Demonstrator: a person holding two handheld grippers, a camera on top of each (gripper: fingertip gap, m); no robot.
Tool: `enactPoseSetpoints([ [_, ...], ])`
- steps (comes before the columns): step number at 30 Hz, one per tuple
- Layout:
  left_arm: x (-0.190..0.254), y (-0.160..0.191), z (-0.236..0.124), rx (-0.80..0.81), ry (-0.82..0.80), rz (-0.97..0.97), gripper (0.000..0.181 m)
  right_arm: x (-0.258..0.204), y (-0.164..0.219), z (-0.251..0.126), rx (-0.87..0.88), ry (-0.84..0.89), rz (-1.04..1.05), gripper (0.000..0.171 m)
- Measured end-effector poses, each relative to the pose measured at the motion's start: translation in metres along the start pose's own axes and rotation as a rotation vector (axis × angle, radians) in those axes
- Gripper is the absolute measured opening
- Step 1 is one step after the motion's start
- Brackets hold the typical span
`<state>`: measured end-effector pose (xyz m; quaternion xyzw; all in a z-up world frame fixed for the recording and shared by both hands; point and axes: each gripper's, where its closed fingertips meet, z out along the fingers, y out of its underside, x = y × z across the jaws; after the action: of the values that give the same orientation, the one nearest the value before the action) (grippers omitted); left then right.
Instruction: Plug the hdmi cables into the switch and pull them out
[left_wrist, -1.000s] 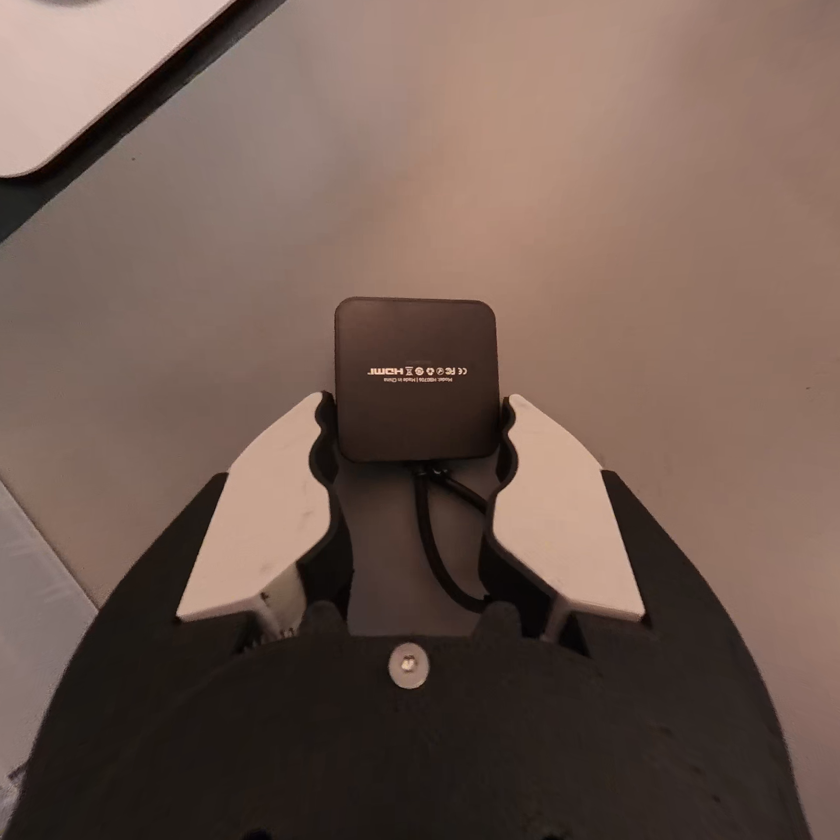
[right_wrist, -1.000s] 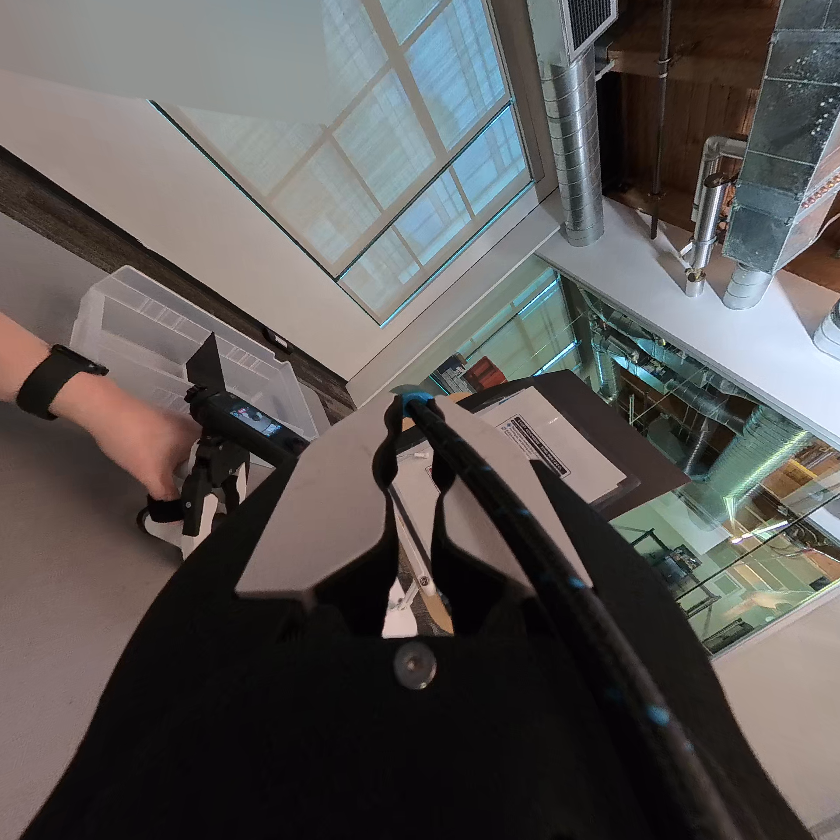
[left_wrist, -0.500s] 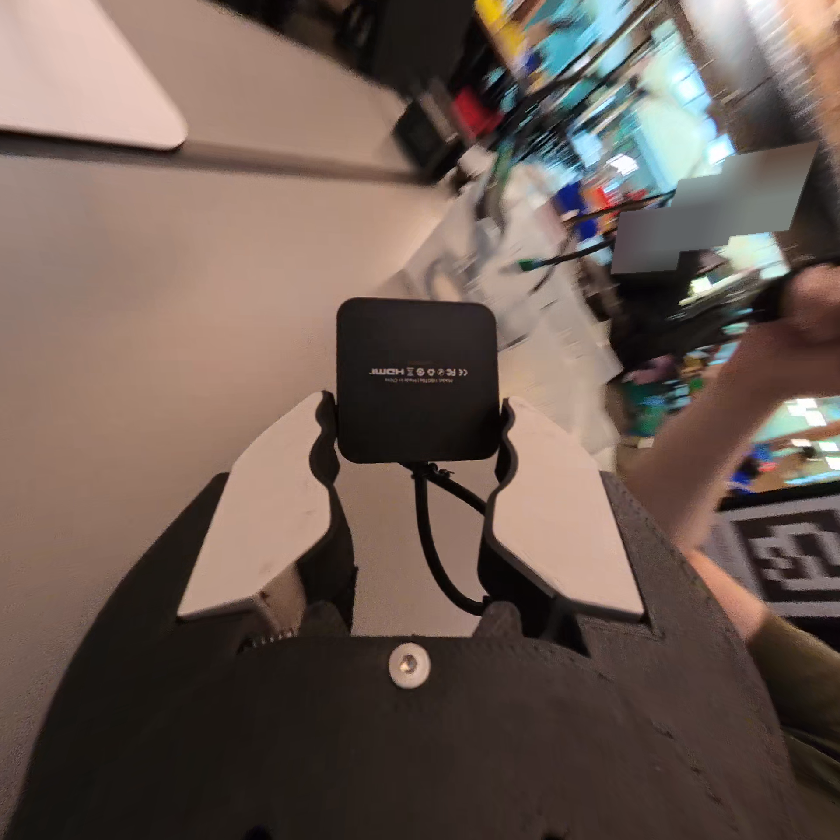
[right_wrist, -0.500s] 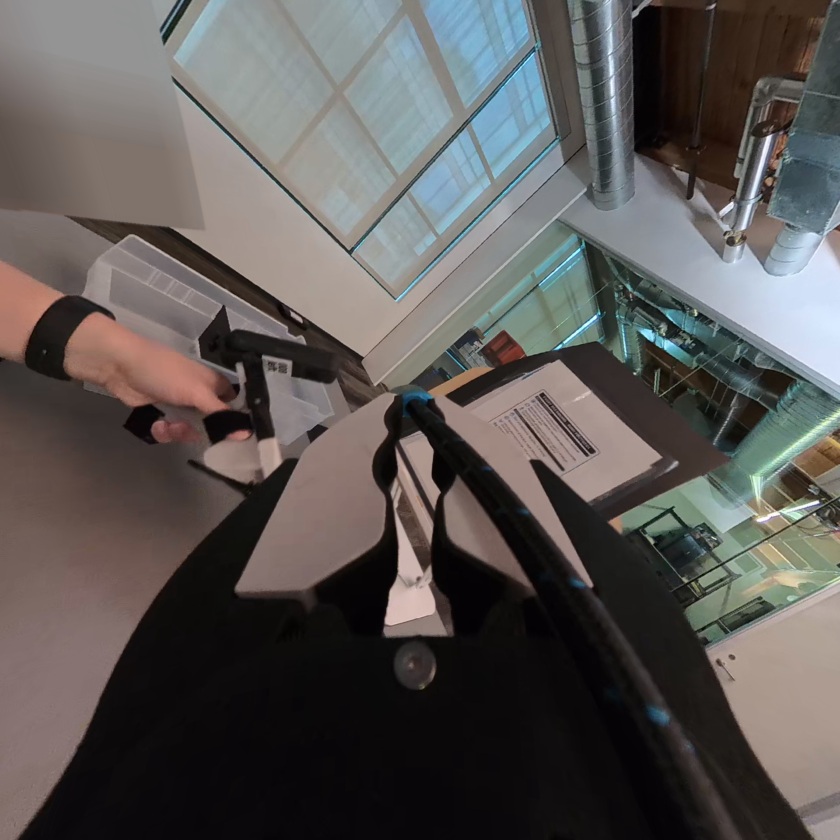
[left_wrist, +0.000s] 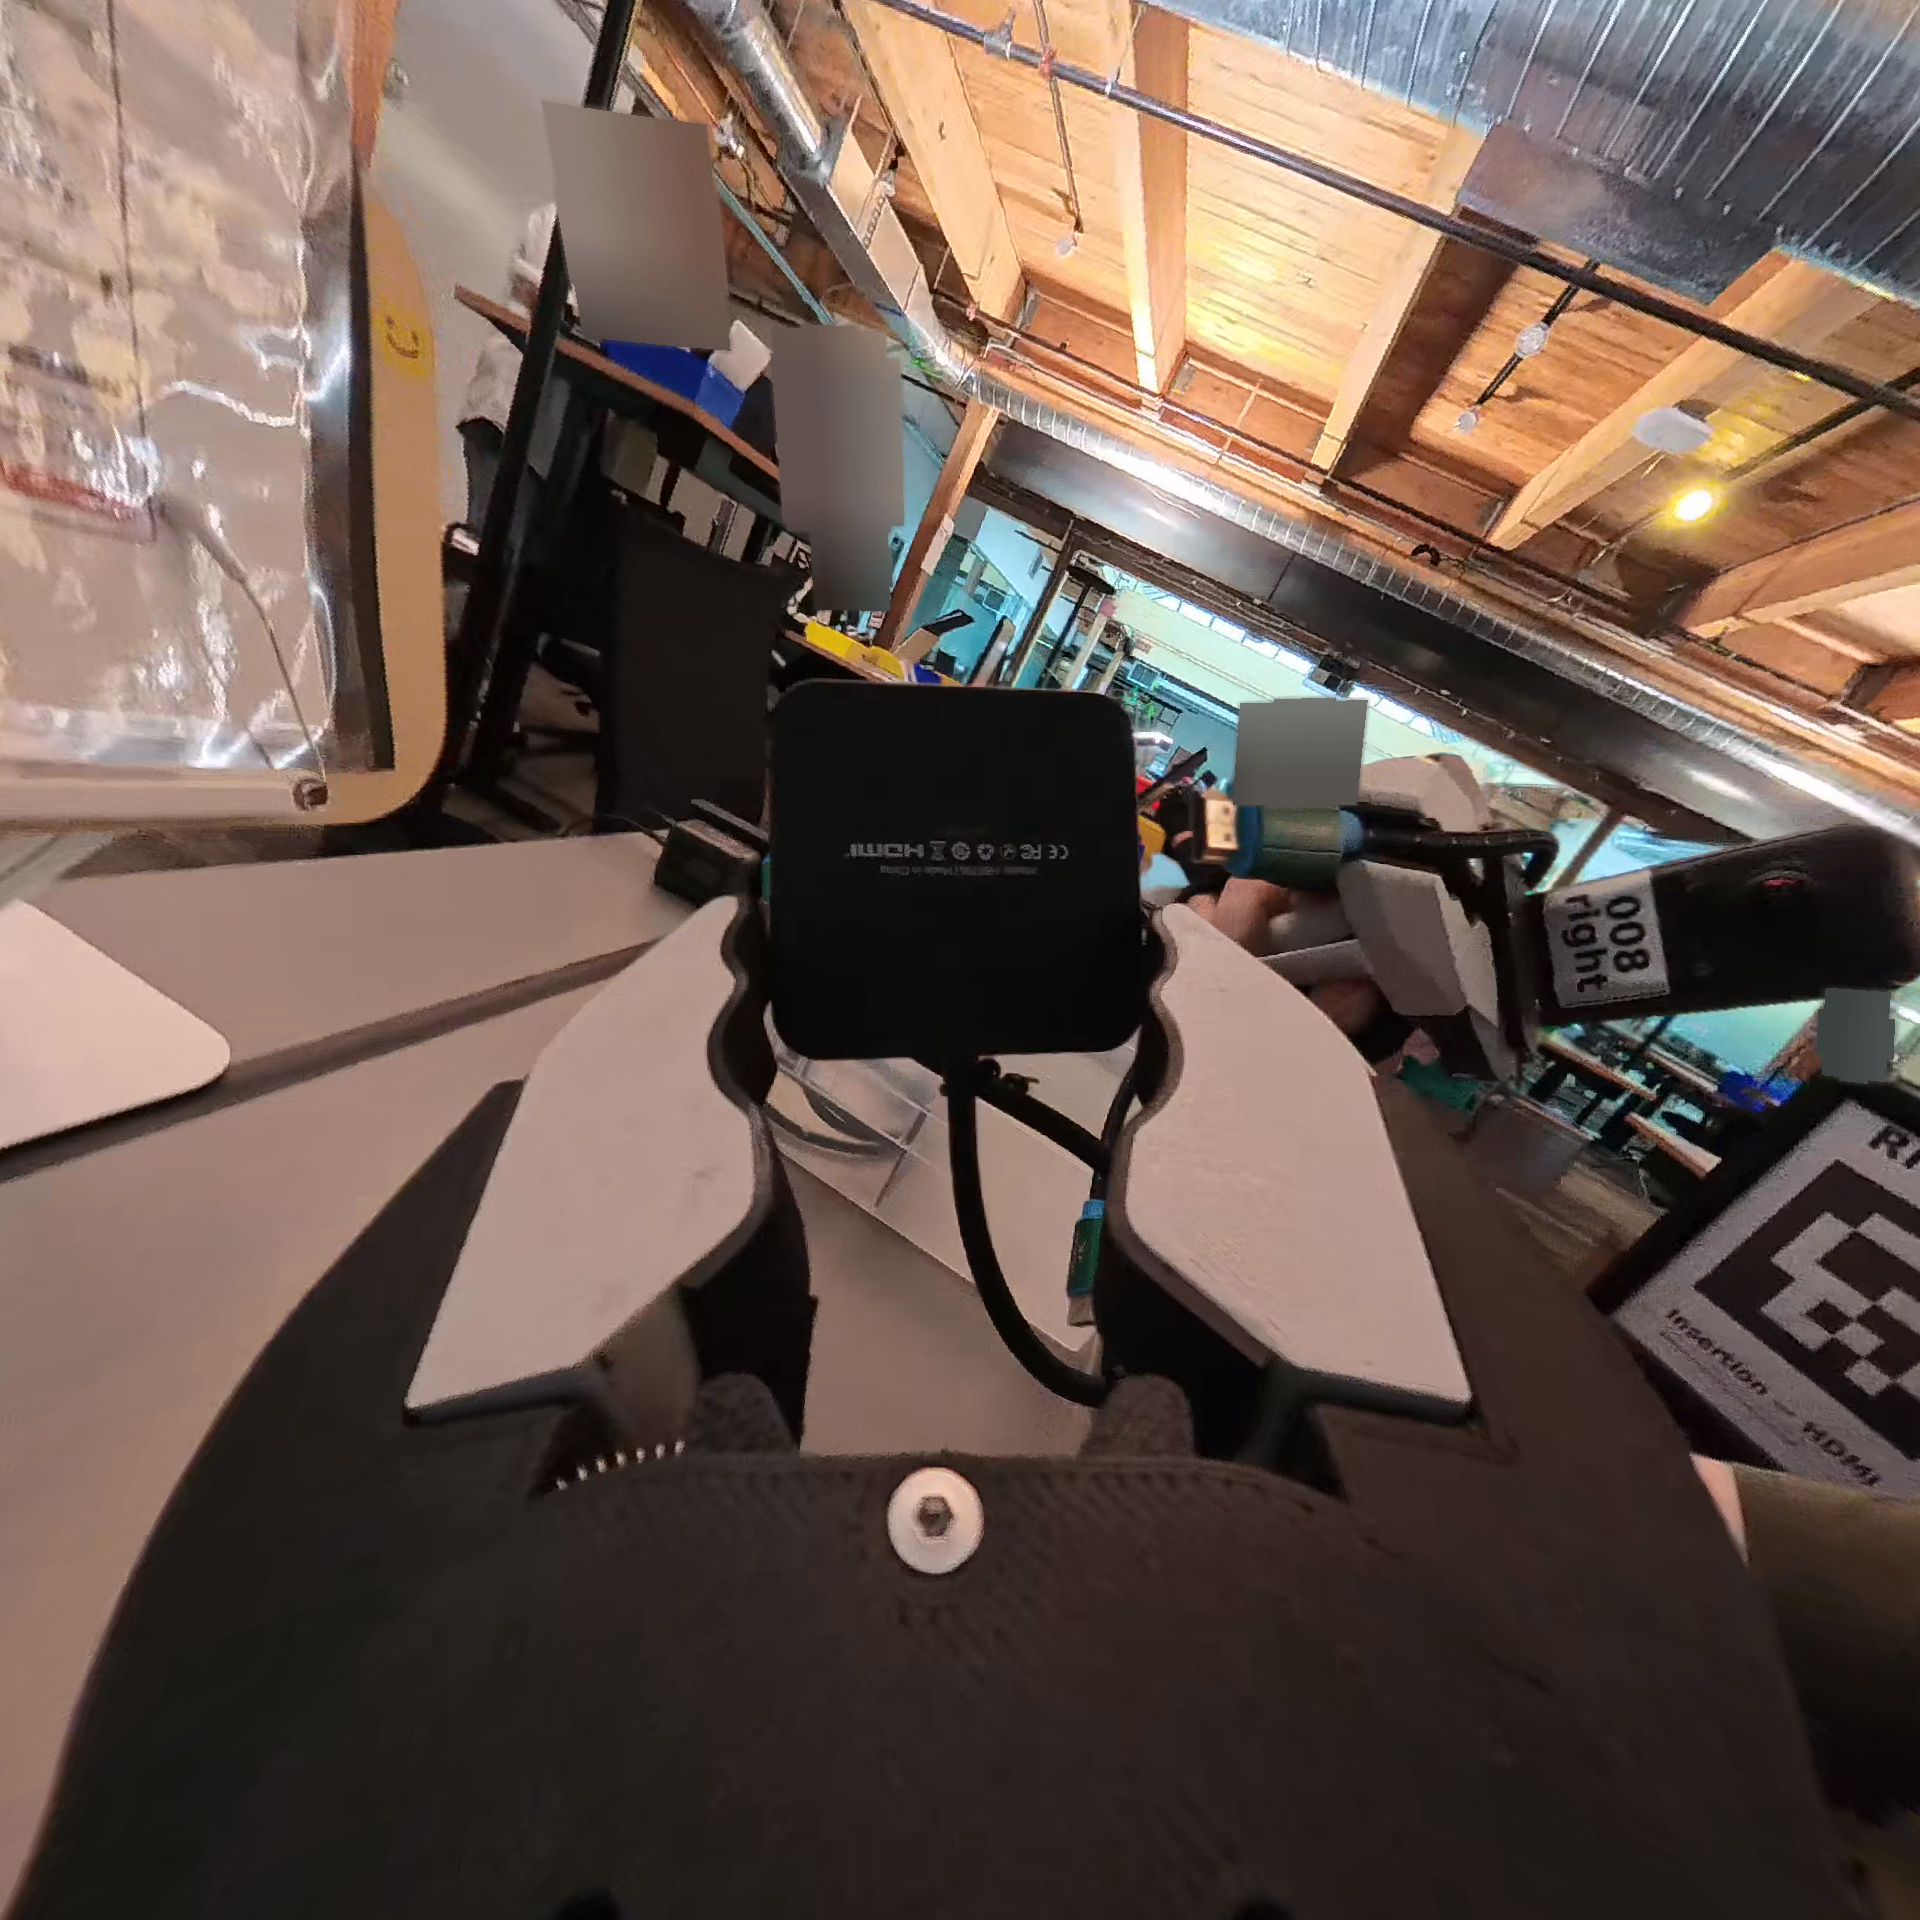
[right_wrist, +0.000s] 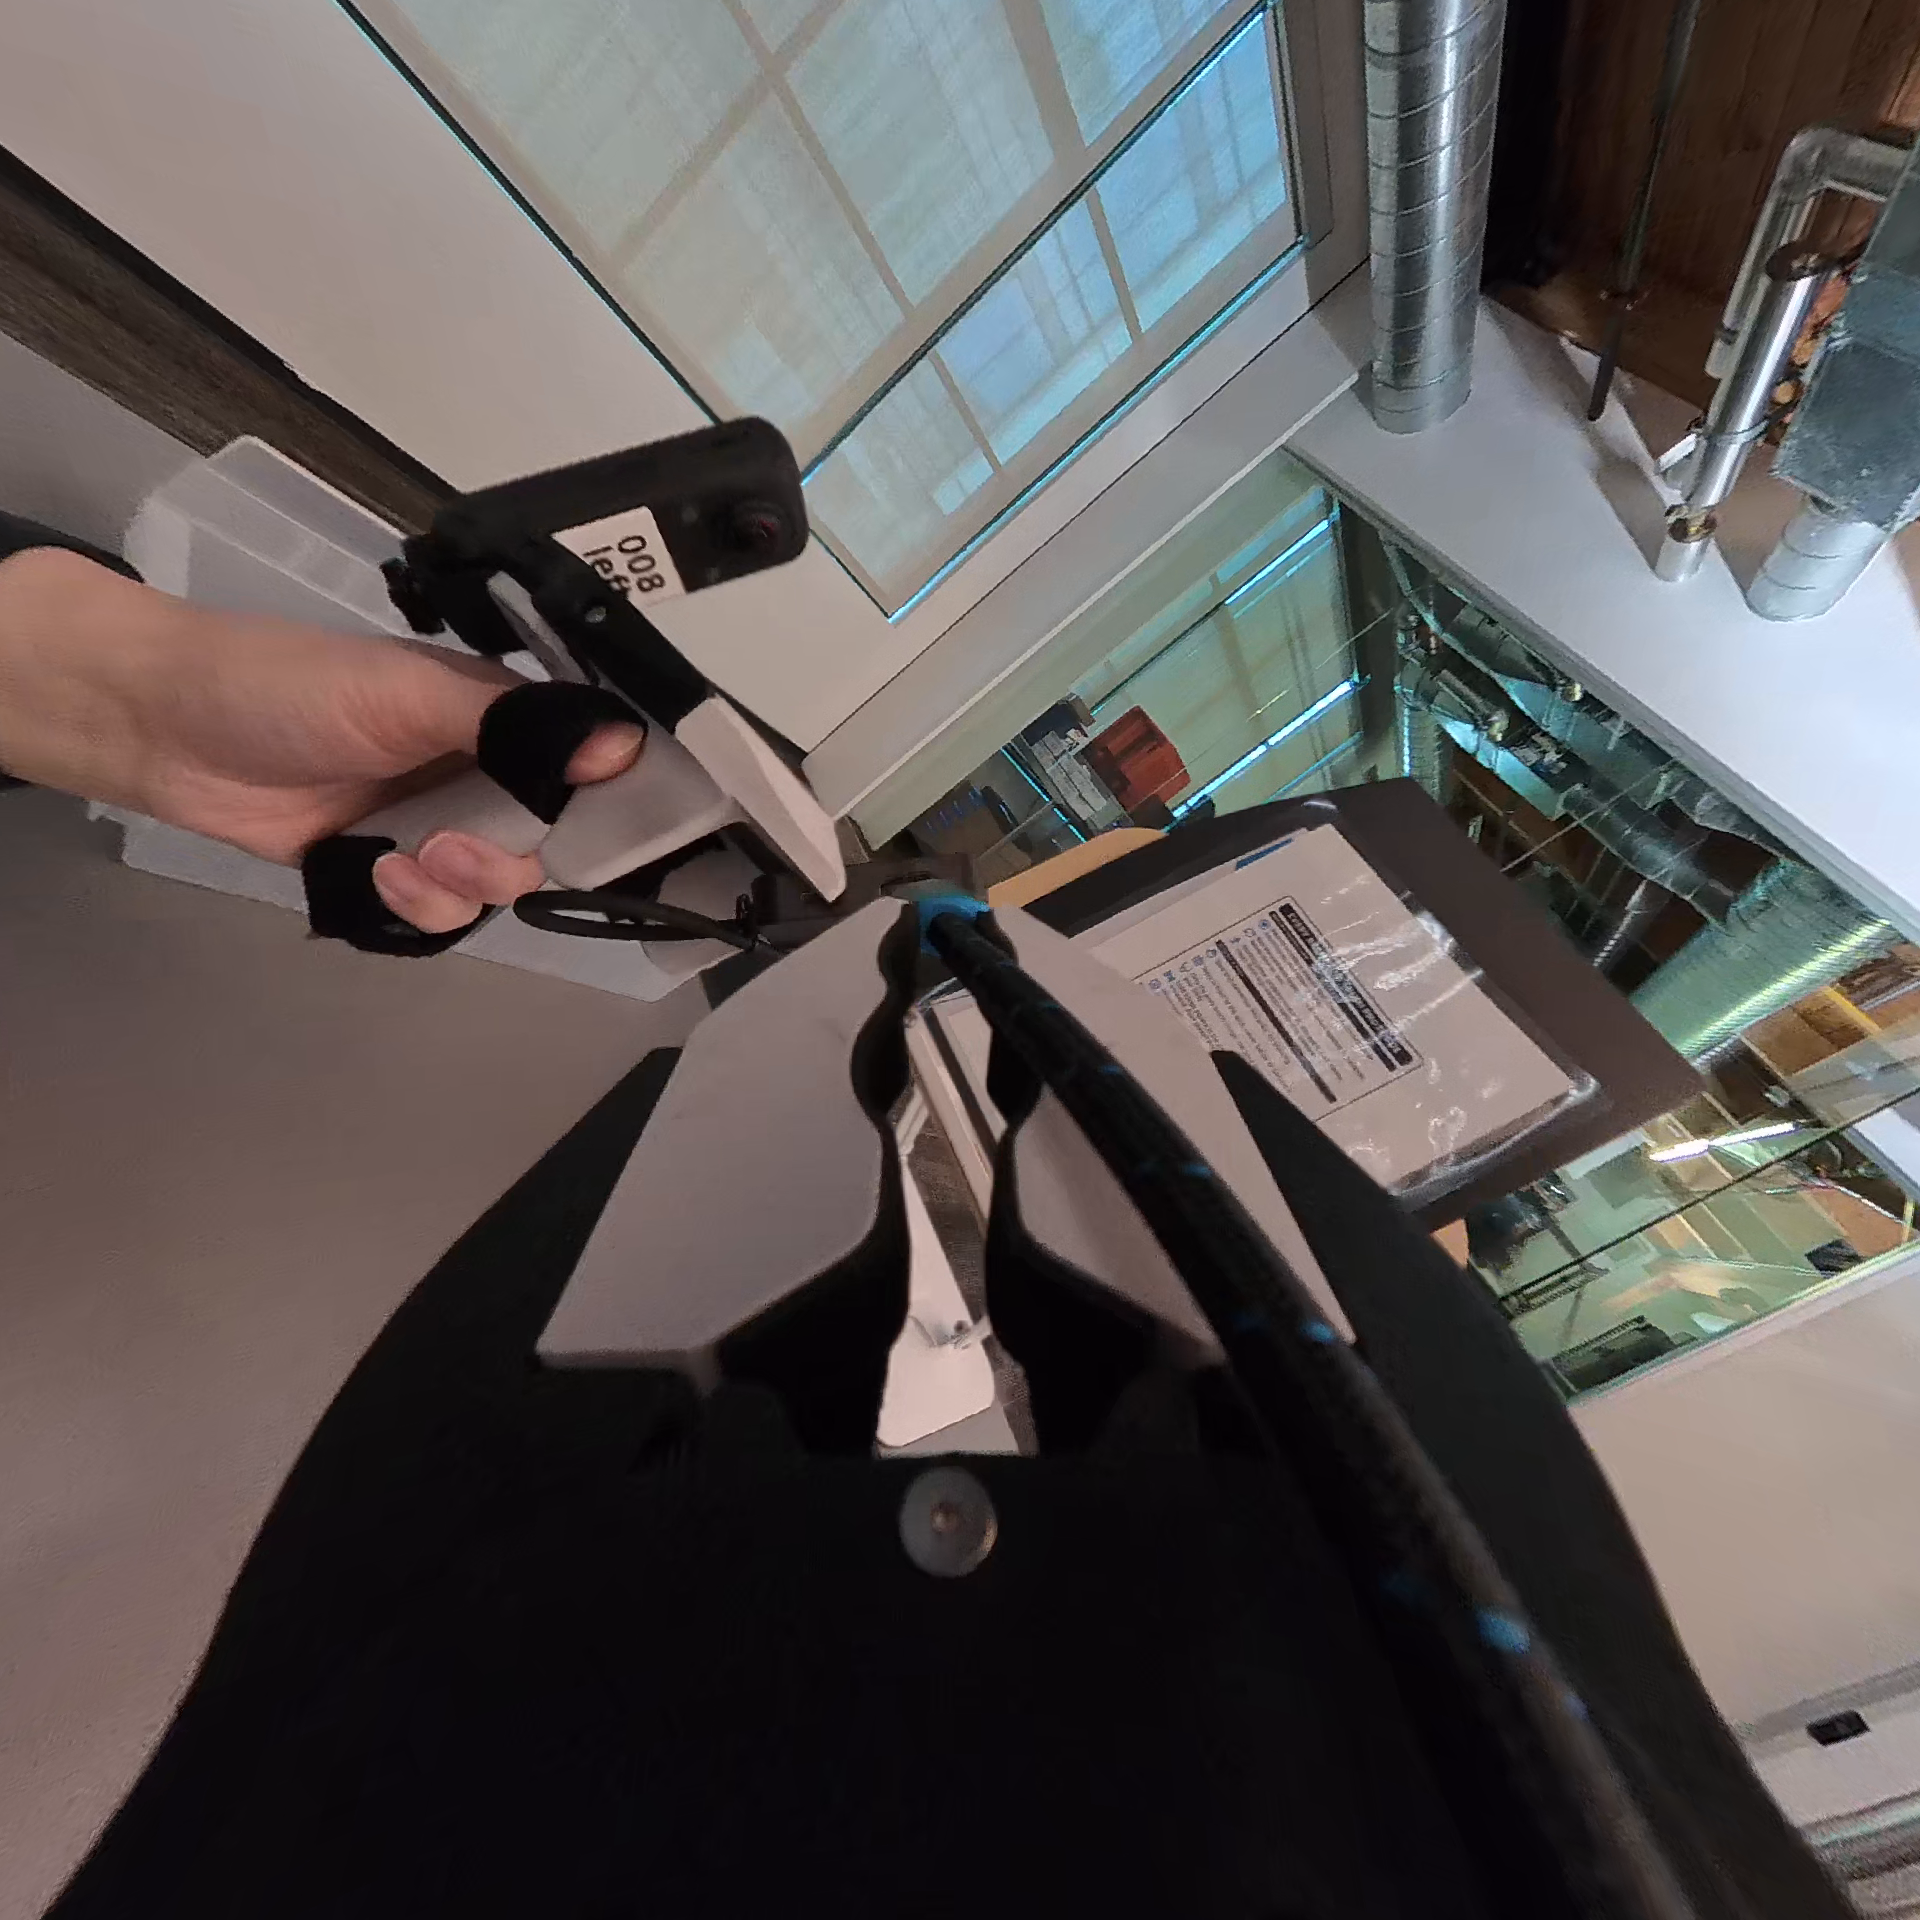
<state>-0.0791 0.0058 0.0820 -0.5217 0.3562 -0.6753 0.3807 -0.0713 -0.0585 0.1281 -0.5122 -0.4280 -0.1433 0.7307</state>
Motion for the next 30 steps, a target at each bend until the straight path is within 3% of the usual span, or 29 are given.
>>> enactPoseSetpoints([
  [1,0.004,-0.001,0.0,0.0,0.01,0.013,0.069,0.001,-0.001,0.001,0.0,0.012,0.001,0.011],
  [17,0.03,-0.003,0.005,0.011,0.024,0.081,0.069,0.0,-0.014,-0.001,0.053,0.026,-0.007,0.011],
  [30,0.04,-0.016,-0.004,-0.012,-0.163,0.435,0.069,-0.001,-0.027,-0.005,0.119,0.033,0.026,0.011],
])
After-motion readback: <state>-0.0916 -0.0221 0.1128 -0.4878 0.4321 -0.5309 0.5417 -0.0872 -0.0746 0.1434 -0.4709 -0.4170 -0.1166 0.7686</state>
